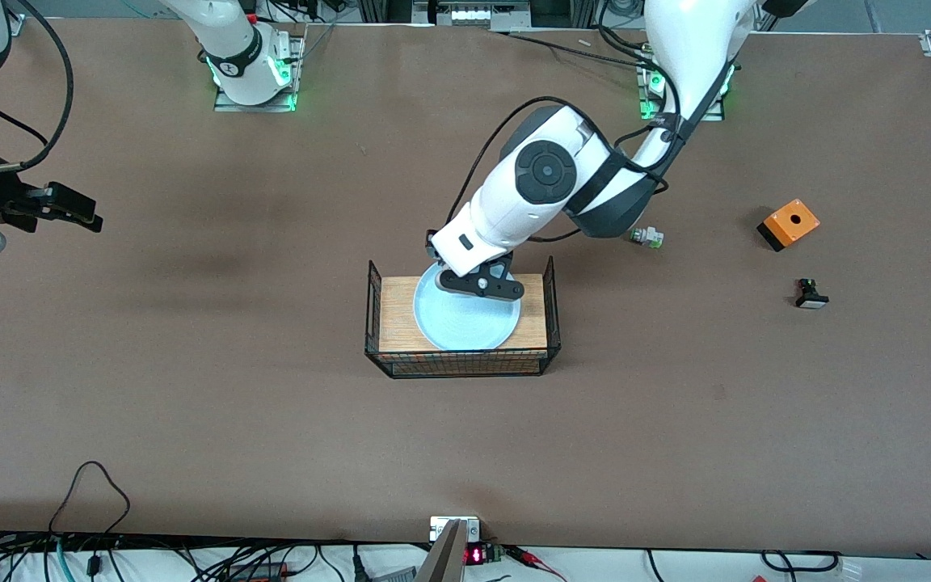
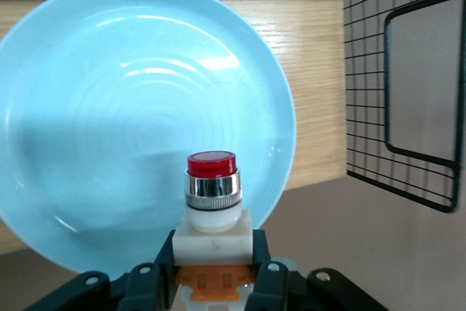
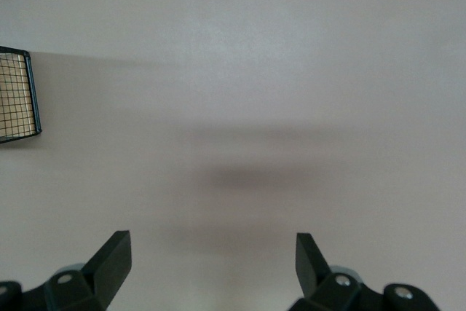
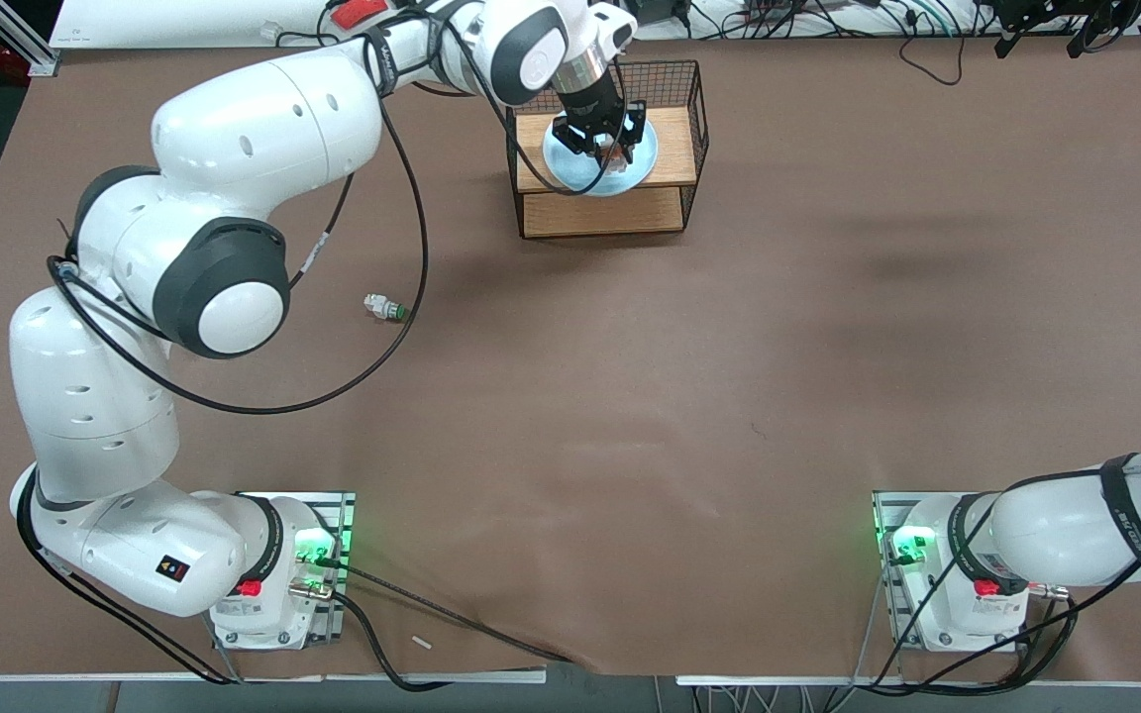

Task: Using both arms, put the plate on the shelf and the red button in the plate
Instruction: 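Carry the red button with the left gripper onto the plate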

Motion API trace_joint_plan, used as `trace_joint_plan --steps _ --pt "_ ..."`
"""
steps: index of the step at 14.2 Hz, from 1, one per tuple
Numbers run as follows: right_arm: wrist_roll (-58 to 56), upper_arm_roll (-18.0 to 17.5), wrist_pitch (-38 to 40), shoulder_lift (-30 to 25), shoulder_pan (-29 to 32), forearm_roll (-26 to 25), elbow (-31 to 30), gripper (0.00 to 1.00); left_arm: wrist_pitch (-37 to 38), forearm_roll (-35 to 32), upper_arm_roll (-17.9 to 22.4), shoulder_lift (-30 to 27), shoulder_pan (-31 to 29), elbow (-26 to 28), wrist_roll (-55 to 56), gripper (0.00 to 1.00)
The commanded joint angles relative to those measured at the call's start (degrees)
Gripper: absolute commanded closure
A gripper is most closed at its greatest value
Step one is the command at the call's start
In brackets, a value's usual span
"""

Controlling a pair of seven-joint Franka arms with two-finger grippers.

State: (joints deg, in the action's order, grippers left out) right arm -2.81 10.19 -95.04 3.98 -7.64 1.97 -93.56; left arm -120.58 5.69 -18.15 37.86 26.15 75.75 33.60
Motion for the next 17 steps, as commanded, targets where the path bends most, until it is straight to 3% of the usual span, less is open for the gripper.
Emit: trace_joint_plan --steps 1,3,4,5,6,7,10,17 --pt "0.6 -0.3 0.5 -1.1 0.2 -0.9 0.0 0.0 0.1 -7.3 0.6 2.5 1.1 -2.3 1.0 0.91" --pt "0.6 -0.2 0.6 -1.2 0.2 -0.9 0.0 0.0 0.2 -10.7 0.6 2.8 1.1 -2.0 1.0 0.9" --pt "0.6 -0.2 0.7 -1.2 0.2 -0.9 0.0 0.0 0.2 -10.7 0.6 3.1 1.1 -2.0 1.0 0.78" --pt "0.5 -0.3 0.7 -1.2 0.1 -0.9 0.0 0.0 0.3 -10.7 0.6 3.2 1.0 -2.0 0.9 0.55" --pt "0.5 -0.3 0.7 -1.3 0.1 -0.9 0.0 0.0 0.3 -10.7 0.6 3.2 0.8 -2.0 0.9 0.2" --pt "0.5 -0.3 0.7 -1.6 0.0 -1.0 0.0 0.0 0.7 -10.8 0.6 3.1 0.7 -2.0 0.4 0.0" --pt "0.5 -0.4 0.7 -1.6 0.0 -1.0 0.0 0.0 2.9 -10.8 0.6 1.8 -0.4 -2.1 0.7 0.0" --pt "0.5 -0.3 0.7 -1.7 0.1 -0.9 0.0 0.0 26.0 -10.7 0.6 -12.9 -7.0 -2.9 0.4 0.0"
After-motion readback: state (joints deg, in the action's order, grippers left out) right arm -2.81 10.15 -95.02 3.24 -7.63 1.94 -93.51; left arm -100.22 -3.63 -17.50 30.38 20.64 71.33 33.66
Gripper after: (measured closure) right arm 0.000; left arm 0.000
